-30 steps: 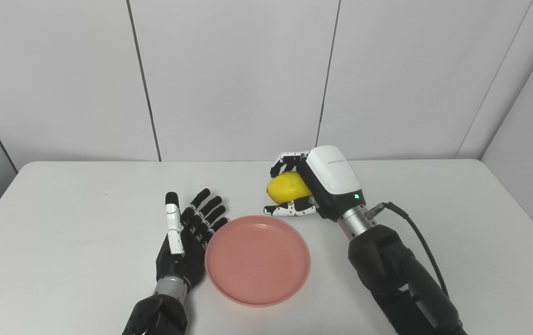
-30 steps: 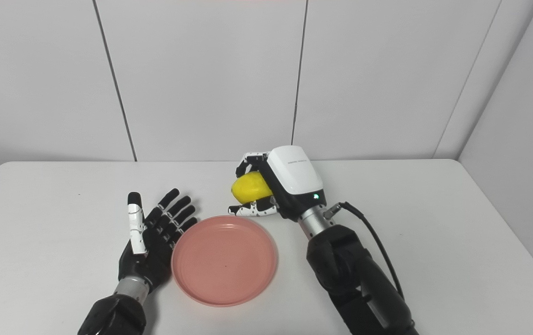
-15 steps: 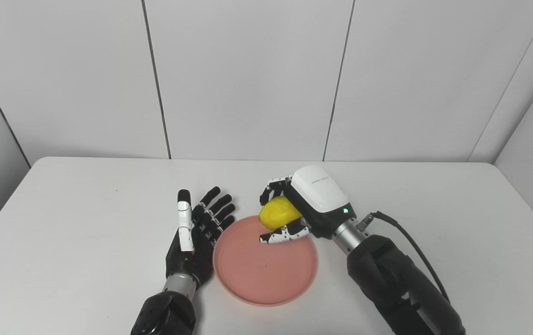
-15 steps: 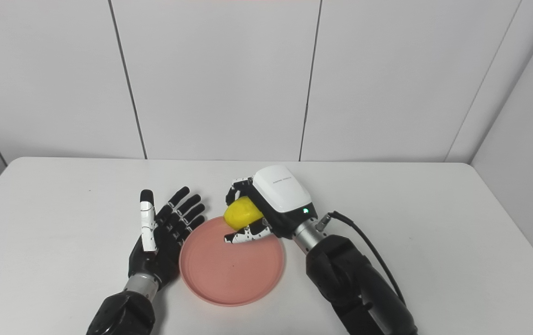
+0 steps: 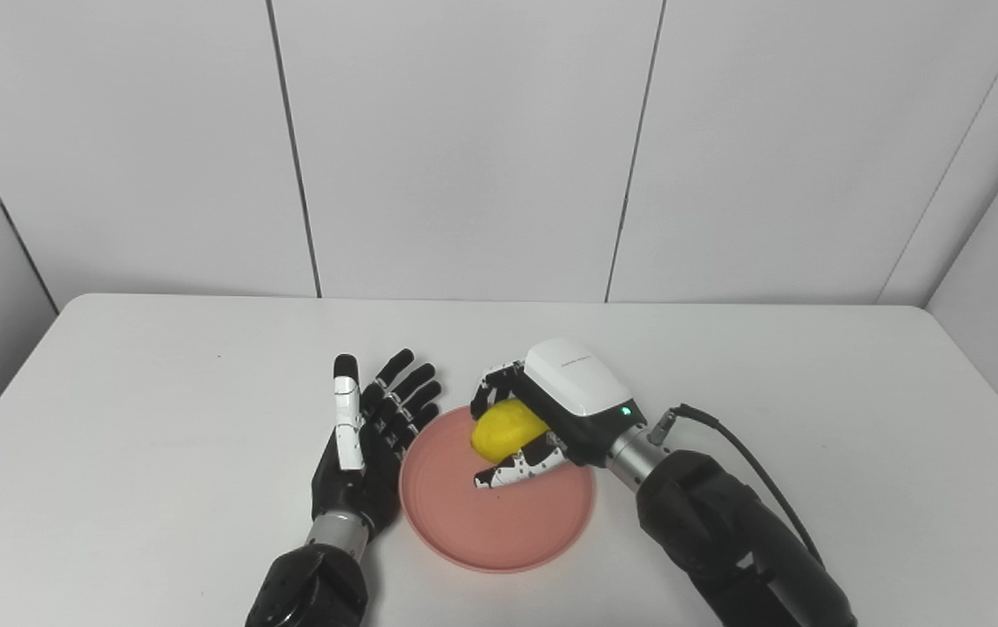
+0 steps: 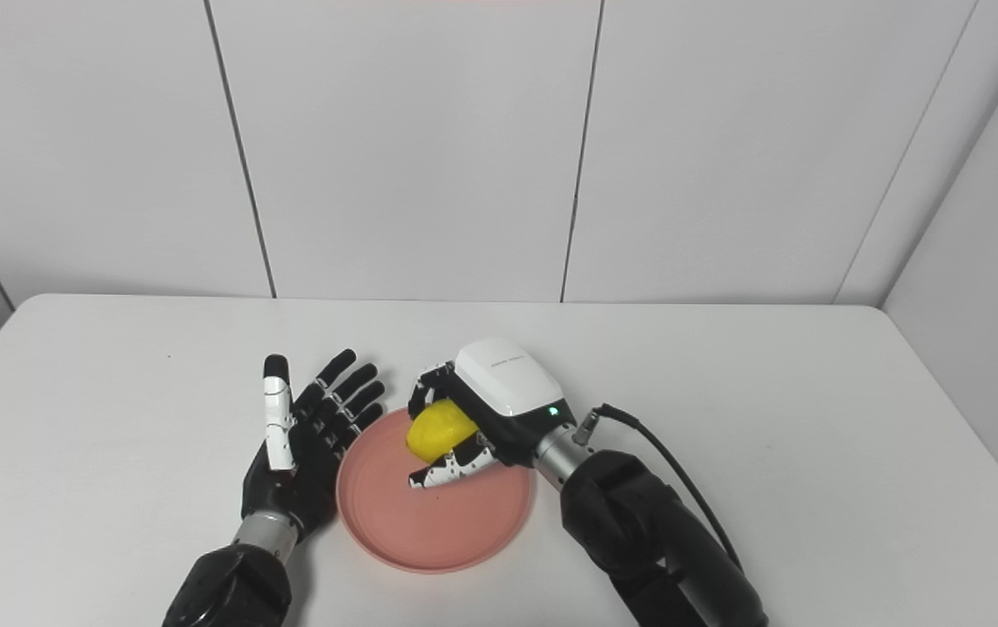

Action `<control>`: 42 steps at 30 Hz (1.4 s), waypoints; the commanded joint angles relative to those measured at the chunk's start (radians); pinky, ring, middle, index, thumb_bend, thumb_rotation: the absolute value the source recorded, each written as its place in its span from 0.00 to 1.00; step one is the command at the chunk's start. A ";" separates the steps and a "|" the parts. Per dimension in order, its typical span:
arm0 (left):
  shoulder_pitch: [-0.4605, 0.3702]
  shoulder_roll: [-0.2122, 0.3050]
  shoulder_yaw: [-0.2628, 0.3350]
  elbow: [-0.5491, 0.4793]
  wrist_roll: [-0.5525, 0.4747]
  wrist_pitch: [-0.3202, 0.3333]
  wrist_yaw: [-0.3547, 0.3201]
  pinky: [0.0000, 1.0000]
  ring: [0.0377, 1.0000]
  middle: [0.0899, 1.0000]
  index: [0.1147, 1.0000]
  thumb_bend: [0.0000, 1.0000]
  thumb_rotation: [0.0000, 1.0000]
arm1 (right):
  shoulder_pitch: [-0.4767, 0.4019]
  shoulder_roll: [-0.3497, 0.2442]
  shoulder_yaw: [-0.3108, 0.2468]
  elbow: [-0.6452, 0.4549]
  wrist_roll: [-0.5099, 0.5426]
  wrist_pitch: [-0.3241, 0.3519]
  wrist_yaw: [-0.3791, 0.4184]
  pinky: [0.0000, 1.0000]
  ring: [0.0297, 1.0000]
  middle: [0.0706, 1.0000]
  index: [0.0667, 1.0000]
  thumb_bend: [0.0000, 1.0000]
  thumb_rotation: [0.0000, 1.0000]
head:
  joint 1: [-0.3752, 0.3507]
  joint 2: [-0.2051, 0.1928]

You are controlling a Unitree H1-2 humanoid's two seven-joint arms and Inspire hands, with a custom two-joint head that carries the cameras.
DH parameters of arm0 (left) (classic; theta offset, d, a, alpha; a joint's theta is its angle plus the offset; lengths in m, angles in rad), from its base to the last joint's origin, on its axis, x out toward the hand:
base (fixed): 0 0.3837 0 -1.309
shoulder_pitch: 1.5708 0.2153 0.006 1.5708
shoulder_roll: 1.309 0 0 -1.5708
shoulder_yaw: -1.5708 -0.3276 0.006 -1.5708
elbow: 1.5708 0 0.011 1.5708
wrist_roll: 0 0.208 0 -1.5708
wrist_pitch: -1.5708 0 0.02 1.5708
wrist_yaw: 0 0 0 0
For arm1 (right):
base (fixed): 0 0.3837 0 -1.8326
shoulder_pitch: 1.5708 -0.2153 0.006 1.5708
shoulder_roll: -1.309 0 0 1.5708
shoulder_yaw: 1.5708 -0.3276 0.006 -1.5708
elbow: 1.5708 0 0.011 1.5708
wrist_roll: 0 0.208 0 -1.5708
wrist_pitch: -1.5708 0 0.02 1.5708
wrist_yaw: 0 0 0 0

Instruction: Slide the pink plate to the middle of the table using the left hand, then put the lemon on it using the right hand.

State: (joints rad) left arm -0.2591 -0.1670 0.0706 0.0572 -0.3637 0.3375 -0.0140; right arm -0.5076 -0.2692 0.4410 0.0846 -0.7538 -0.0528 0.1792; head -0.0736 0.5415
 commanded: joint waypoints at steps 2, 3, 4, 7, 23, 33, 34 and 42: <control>0.038 -0.018 -0.001 0.050 0.019 0.046 0.034 0.89 0.82 0.77 0.79 0.83 0.94 | -0.034 0.008 -0.024 -0.005 0.023 -0.031 -0.019 0.26 0.29 0.34 0.44 0.50 0.16 | -0.001 0.001; 0.037 -0.017 -0.002 0.053 0.020 0.044 0.031 0.89 0.82 0.77 0.79 0.83 0.94 | -0.035 0.010 -0.025 0.000 0.028 -0.029 -0.017 0.26 0.29 0.34 0.44 0.50 0.16 | -0.001 0.001; 0.036 -0.017 -0.004 0.056 0.022 0.041 0.030 0.90 0.83 0.78 0.80 0.82 0.95 | -0.035 0.012 -0.027 0.005 0.033 -0.030 -0.018 0.26 0.29 0.34 0.44 0.50 0.16 | 0.000 0.000; 0.033 -0.019 -0.007 0.060 0.025 0.039 0.031 0.90 0.83 0.78 0.80 0.82 0.96 | -0.033 0.019 -0.033 0.017 0.044 -0.024 -0.015 0.26 0.30 0.34 0.44 0.50 0.16 | 0.003 -0.001; 0.033 -0.023 -0.010 0.065 0.027 0.032 0.031 0.94 0.83 0.77 0.79 0.81 0.96 | -0.020 0.024 -0.044 0.008 0.057 -0.011 -0.017 0.23 0.26 0.32 0.44 0.51 0.17 | 0.004 -0.001; 0.025 -0.019 -0.007 0.078 0.028 0.031 0.019 0.92 0.85 0.81 0.83 0.81 0.98 | -0.019 -0.008 -0.050 -0.044 0.086 0.020 0.117 0.55 0.61 0.64 0.66 0.98 0.53 | -0.001 -0.002; 0.025 -0.019 -0.007 0.078 0.028 0.029 0.017 0.92 0.85 0.81 0.83 0.81 0.98 | -0.018 -0.008 -0.051 -0.046 0.083 0.018 0.123 0.56 0.61 0.64 0.66 0.98 0.54 | -0.001 -0.002; 0.021 -0.020 -0.005 0.082 0.027 0.031 0.017 0.94 0.87 0.82 0.84 0.81 0.98 | -0.023 -0.012 -0.053 -0.048 0.070 0.002 0.128 0.70 0.74 0.74 0.71 1.00 0.63 | -0.001 -0.004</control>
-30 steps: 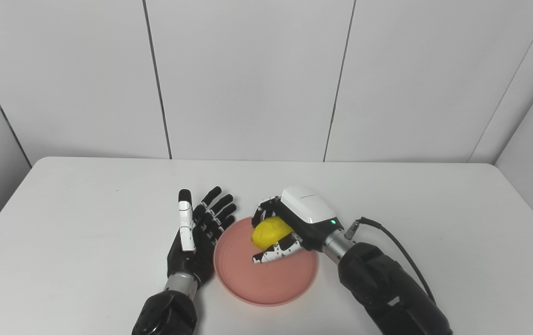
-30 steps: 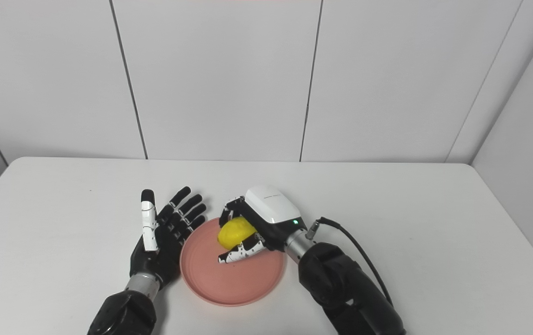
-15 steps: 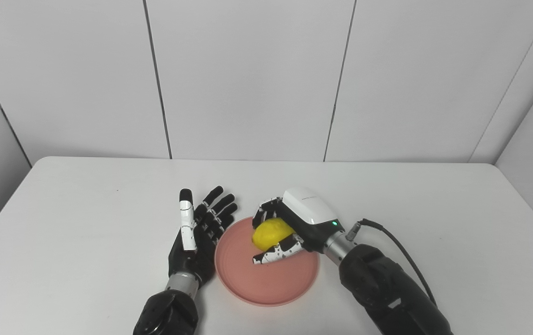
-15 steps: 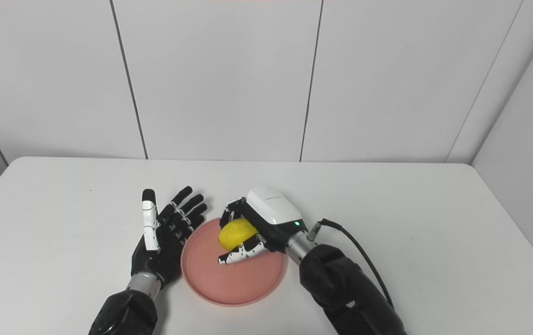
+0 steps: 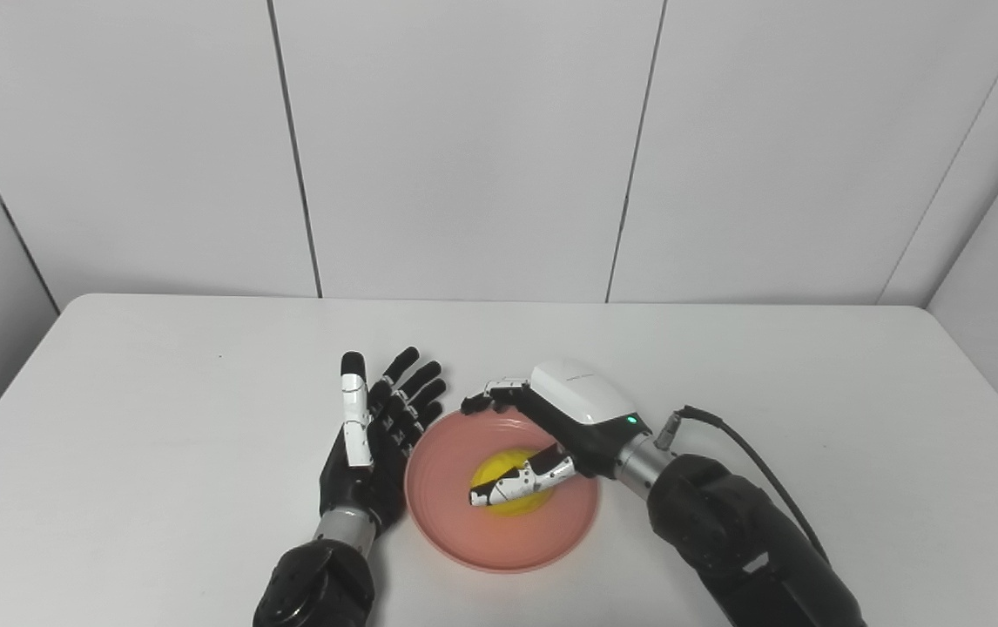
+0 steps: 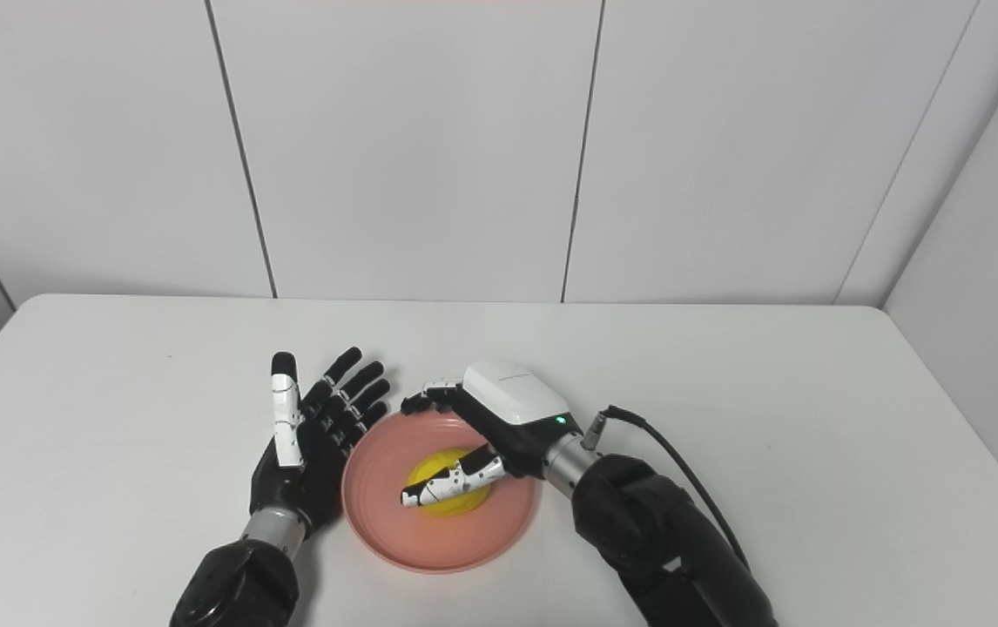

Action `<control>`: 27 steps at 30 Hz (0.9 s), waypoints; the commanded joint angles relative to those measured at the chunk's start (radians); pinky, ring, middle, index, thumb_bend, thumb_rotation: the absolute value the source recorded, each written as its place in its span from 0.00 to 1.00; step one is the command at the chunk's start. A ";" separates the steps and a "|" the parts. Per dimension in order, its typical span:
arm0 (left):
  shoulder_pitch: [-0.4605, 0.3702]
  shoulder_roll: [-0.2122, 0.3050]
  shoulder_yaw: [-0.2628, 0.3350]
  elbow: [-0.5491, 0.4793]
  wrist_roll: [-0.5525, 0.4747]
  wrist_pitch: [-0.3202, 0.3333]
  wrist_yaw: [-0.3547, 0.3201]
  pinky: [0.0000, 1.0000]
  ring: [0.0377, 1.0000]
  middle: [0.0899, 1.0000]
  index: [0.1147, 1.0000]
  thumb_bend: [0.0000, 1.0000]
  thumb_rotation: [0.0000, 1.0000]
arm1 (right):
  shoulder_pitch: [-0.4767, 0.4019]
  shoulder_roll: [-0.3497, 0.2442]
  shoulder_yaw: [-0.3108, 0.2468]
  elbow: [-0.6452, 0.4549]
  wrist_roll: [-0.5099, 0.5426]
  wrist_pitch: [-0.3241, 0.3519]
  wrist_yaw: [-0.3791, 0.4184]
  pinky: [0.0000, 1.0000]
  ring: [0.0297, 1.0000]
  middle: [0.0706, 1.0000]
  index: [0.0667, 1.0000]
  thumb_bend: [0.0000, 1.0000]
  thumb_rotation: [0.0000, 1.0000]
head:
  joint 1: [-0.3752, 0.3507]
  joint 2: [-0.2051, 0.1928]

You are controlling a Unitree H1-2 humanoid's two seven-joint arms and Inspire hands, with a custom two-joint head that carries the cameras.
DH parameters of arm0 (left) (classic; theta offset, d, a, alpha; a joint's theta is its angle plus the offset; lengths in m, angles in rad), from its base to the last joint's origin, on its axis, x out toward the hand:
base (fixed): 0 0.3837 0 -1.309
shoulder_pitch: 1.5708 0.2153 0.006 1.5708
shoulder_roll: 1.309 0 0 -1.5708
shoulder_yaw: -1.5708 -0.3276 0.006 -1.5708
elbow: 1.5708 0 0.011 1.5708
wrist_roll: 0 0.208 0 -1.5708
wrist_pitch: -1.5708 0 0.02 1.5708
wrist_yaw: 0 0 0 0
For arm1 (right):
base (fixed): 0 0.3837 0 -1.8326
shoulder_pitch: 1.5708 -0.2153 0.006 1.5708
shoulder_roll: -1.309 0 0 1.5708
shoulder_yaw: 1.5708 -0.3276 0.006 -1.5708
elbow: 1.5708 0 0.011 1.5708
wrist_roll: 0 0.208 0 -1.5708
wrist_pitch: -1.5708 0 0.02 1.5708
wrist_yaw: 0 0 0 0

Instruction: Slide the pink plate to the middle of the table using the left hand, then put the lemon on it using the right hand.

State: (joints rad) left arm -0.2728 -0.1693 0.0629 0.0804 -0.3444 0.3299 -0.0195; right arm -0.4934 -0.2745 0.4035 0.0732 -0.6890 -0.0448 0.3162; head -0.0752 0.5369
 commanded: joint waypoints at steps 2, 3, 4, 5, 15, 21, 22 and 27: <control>0.034 -0.017 0.000 0.059 0.011 0.038 0.023 0.95 0.87 0.83 0.84 0.81 0.99 | -0.039 -0.006 -0.018 -0.043 0.002 0.000 -0.007 0.70 0.74 0.75 0.71 1.00 0.62 | 0.001 -0.001; 0.034 -0.016 -0.001 0.060 0.012 0.036 0.022 0.95 0.87 0.83 0.84 0.81 0.99 | -0.040 -0.006 -0.018 -0.044 -0.001 -0.001 -0.008 0.70 0.74 0.75 0.71 1.00 0.62 | 0.001 -0.001; 0.034 -0.016 -0.002 0.060 0.013 0.036 0.022 0.96 0.88 0.84 0.85 0.81 0.99 | -0.041 -0.007 -0.019 -0.044 -0.001 -0.006 -0.013 0.70 0.74 0.75 0.71 1.00 0.62 | 0.001 -0.002; 0.034 -0.016 -0.002 0.060 0.014 0.036 0.022 0.96 0.88 0.84 0.85 0.81 0.99 | -0.042 -0.008 -0.021 -0.044 -0.002 -0.011 -0.018 0.69 0.74 0.74 0.70 0.99 0.61 | 0.001 -0.002; 0.038 0.010 -0.040 0.077 0.082 -0.095 -0.001 0.98 0.87 0.78 0.82 0.84 0.97 | -0.043 0.036 -0.107 -0.042 0.066 -0.042 -0.128 0.61 0.69 0.73 0.70 0.82 0.80 | 0.004 0.000; 0.000 0.045 -0.053 0.123 0.152 -0.281 -0.018 0.94 0.85 0.78 0.81 0.90 0.91 | -0.017 0.119 -0.248 0.031 0.236 -0.061 -0.256 0.53 0.62 0.72 0.72 0.74 0.87 | 0.009 -0.001; -0.009 0.049 -0.050 0.132 0.161 -0.303 -0.018 0.94 0.85 0.78 0.81 0.90 0.91 | -0.012 0.129 -0.267 0.042 0.257 -0.060 -0.269 0.55 0.65 0.73 0.73 0.71 0.89 | 0.008 -0.002; -0.057 0.073 -0.034 0.177 0.208 -0.381 0.003 0.96 0.87 0.83 0.83 0.88 0.93 | 0.021 0.182 -0.354 0.077 0.387 -0.058 -0.321 0.65 0.71 0.77 0.76 0.74 0.99 | 0.007 -0.002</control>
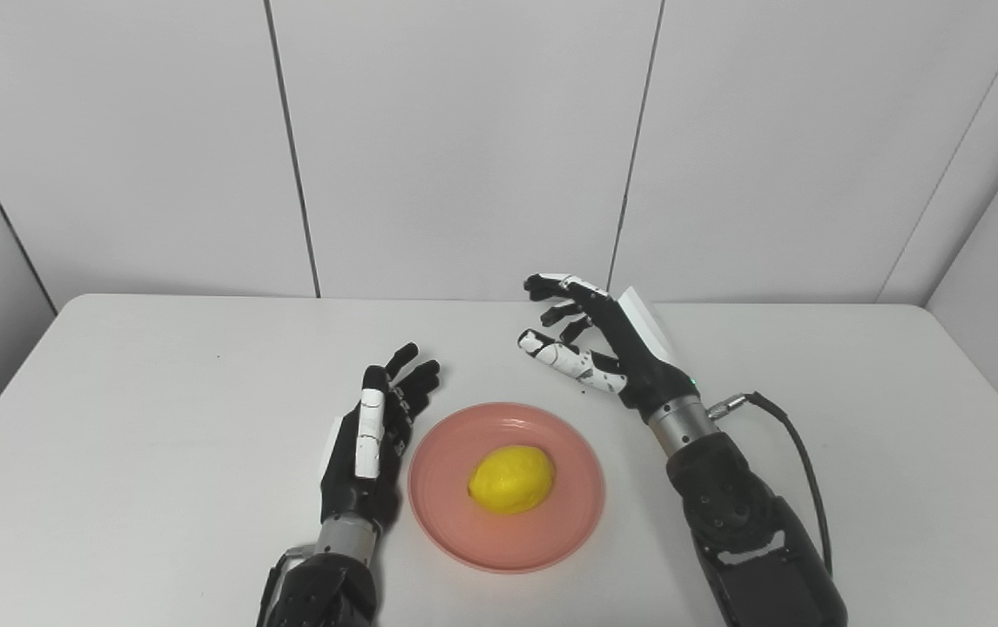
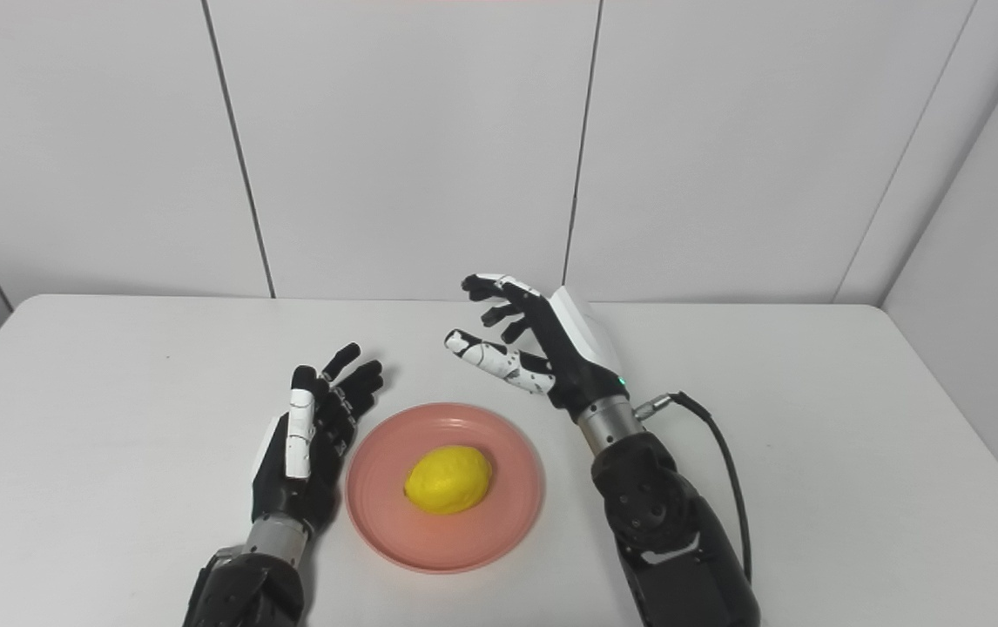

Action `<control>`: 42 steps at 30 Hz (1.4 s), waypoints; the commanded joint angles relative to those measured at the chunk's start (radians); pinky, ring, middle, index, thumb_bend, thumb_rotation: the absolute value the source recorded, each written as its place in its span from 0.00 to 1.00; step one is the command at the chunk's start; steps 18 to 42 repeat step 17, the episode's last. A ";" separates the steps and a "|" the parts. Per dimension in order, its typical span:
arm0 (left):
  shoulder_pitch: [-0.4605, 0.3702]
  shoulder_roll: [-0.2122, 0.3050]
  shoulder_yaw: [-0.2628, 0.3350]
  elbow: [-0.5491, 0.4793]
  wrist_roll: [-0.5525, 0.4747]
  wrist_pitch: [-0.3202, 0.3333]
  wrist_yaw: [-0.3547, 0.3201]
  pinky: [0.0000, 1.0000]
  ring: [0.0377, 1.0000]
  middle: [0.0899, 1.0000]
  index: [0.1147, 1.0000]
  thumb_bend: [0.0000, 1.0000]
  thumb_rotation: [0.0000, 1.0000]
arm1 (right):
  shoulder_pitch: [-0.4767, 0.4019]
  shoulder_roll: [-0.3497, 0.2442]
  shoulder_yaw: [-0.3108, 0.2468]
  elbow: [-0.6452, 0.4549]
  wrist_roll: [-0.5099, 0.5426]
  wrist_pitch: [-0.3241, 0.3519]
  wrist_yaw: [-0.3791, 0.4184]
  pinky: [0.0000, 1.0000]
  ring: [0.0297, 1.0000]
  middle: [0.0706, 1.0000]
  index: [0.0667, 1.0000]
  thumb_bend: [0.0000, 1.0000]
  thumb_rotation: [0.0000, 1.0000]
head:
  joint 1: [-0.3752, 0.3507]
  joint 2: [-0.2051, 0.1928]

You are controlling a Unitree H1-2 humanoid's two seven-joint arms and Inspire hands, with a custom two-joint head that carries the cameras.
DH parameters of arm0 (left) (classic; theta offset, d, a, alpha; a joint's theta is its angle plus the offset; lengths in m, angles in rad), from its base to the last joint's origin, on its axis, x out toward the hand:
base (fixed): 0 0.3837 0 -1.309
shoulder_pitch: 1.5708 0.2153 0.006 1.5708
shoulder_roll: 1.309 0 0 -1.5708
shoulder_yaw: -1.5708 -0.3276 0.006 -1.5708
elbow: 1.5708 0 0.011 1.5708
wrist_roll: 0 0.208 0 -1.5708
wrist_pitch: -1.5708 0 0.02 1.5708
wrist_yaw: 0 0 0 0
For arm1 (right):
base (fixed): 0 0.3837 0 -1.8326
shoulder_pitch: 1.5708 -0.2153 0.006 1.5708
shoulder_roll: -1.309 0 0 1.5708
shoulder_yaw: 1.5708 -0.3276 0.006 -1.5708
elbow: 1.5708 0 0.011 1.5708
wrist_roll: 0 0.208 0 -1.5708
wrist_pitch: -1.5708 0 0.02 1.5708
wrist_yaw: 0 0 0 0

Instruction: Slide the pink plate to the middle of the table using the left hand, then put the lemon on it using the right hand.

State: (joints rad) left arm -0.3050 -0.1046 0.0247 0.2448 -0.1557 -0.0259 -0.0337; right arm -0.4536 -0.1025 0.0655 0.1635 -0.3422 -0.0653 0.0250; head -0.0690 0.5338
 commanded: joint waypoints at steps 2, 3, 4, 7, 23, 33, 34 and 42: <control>-0.047 0.021 0.013 0.033 0.029 -0.046 0.022 0.97 0.89 0.85 0.85 0.88 0.94 | -0.001 0.040 -0.059 0.008 0.122 -0.042 -0.042 0.70 0.74 0.80 0.78 0.73 0.99 | -0.001 0.002; -0.060 0.031 0.016 0.052 0.042 -0.064 0.032 0.97 0.90 0.86 0.86 0.88 0.94 | 0.007 0.056 -0.082 0.022 0.163 -0.039 -0.047 0.73 0.76 0.81 0.79 0.72 1.00 | -0.002 0.002; -0.072 0.041 0.020 0.069 0.053 -0.075 0.042 0.97 0.90 0.87 0.87 0.87 0.95 | 0.015 0.069 -0.103 0.035 0.204 -0.036 -0.049 0.76 0.79 0.83 0.81 0.72 1.00 | -0.001 0.002; -0.094 0.058 0.032 0.106 0.058 -0.091 0.054 1.00 0.93 0.91 0.89 0.88 0.96 | 0.028 0.112 -0.171 0.075 0.347 -0.041 -0.047 0.83 0.83 0.85 0.83 0.71 0.95 | 0.002 0.005; -0.124 0.068 0.056 0.173 0.079 -0.137 0.091 1.00 0.99 0.98 0.94 0.85 0.97 | 0.091 0.146 -0.228 0.226 0.451 -0.137 -0.068 0.94 0.92 0.93 0.93 0.66 0.93 | 0.002 0.003; -0.124 0.068 0.056 0.173 0.079 -0.137 0.091 1.00 0.99 0.98 0.94 0.85 0.97 | 0.091 0.146 -0.228 0.226 0.451 -0.137 -0.068 0.94 0.92 0.93 0.93 0.66 0.93 | 0.002 0.003; -0.124 0.068 0.056 0.173 0.079 -0.137 0.091 1.00 0.99 0.98 0.94 0.85 0.97 | 0.091 0.146 -0.228 0.226 0.451 -0.137 -0.068 0.94 0.92 0.93 0.93 0.66 0.93 | 0.002 0.003; -0.124 0.068 0.056 0.173 0.079 -0.137 0.091 1.00 0.99 0.98 0.94 0.85 0.97 | 0.091 0.146 -0.228 0.226 0.451 -0.137 -0.068 0.94 0.92 0.93 0.93 0.66 0.93 | 0.002 0.003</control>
